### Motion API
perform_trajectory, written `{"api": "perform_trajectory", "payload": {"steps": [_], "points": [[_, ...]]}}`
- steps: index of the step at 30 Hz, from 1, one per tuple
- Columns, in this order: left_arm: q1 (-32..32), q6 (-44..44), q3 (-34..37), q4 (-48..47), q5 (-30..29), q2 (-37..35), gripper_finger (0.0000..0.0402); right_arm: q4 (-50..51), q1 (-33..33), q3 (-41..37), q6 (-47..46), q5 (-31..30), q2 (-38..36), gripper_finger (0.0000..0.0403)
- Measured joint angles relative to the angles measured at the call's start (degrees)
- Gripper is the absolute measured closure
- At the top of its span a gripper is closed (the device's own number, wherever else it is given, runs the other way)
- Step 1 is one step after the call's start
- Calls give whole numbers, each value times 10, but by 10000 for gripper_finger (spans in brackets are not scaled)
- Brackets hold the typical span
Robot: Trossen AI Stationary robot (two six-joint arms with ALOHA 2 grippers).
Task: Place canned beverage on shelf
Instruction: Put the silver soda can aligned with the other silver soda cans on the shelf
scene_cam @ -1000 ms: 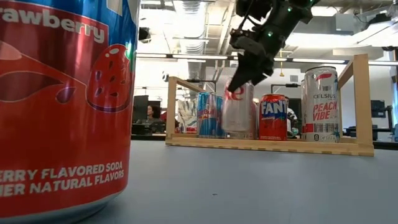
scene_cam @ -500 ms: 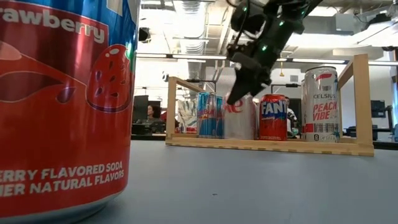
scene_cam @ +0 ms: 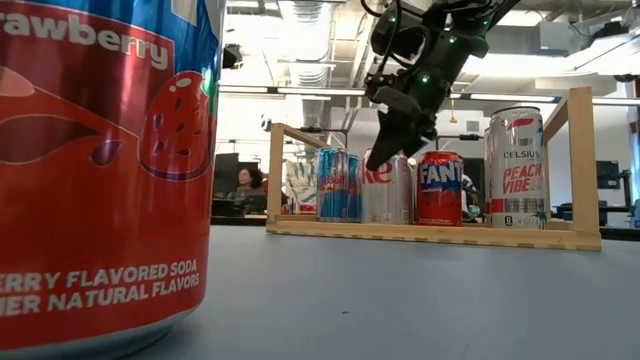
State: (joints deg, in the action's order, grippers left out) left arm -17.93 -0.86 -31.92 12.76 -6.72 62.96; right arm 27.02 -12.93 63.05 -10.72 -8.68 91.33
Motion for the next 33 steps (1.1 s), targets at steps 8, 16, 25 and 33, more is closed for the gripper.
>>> {"api": "perform_trajectory", "payload": {"steps": [8, 16, 25, 33], "points": [[0, 0, 0, 5, 0, 0, 127, -1, 0, 0, 1, -1, 0, 162], [0, 0, 0, 5, -3, 0, 127, -9, 0, -1, 1, -1, 1, 162], [0, 0, 0, 4, -4, 0, 127, -15, 0, -1, 0, -2, 1, 162], [0, 0, 0, 4, -4, 0, 127, -9, 0, -1, -2, -3, 1, 162]]}}
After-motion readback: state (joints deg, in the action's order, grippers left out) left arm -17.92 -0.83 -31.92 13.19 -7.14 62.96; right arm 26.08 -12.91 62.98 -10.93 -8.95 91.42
